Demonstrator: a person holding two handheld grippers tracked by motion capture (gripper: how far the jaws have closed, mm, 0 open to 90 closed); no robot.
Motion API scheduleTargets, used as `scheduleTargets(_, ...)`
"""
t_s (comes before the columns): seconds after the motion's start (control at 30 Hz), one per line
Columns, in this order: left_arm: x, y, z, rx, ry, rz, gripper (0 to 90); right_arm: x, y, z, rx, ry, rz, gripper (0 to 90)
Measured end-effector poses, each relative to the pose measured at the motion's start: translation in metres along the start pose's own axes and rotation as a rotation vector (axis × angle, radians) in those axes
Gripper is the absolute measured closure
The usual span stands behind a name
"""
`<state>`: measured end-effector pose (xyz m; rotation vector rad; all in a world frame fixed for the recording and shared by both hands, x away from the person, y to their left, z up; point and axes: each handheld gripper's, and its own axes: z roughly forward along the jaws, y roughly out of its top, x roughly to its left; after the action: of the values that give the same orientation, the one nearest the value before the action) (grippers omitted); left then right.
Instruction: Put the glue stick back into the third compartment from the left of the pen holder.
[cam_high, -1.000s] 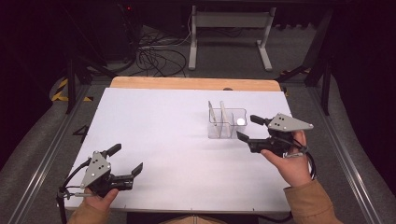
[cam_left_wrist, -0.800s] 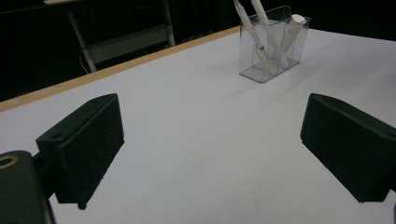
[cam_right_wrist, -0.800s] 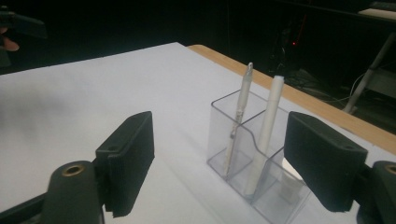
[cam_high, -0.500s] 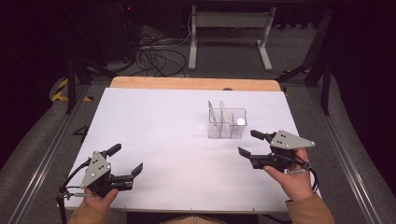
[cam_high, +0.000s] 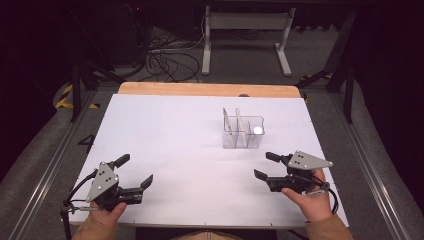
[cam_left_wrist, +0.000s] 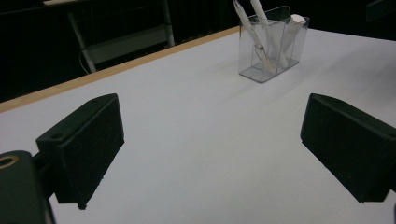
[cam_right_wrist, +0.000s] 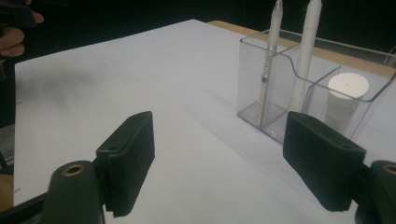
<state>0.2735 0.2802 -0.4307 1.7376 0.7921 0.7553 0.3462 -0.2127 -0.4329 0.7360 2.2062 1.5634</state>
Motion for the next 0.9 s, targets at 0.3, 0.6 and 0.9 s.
scheduleTargets(0.3,0.0,0.0,0.0,0.001,-0.001,0.003,6.7,0.001,-0.02,0.005,0.02,0.017,0.047,26.7)
scheduleTargets(0.6,0.0,0.0,0.0,0.001,-0.001,-0.004,6.6,0.005,-0.037,0.009,0.062,0.002,0.043,26.4)
scheduleTargets(0.9,0.0,-0.001,0.0,0.004,-0.006,-0.004,6.5,0.004,-0.04,0.011,0.074,0.004,0.037,25.6)
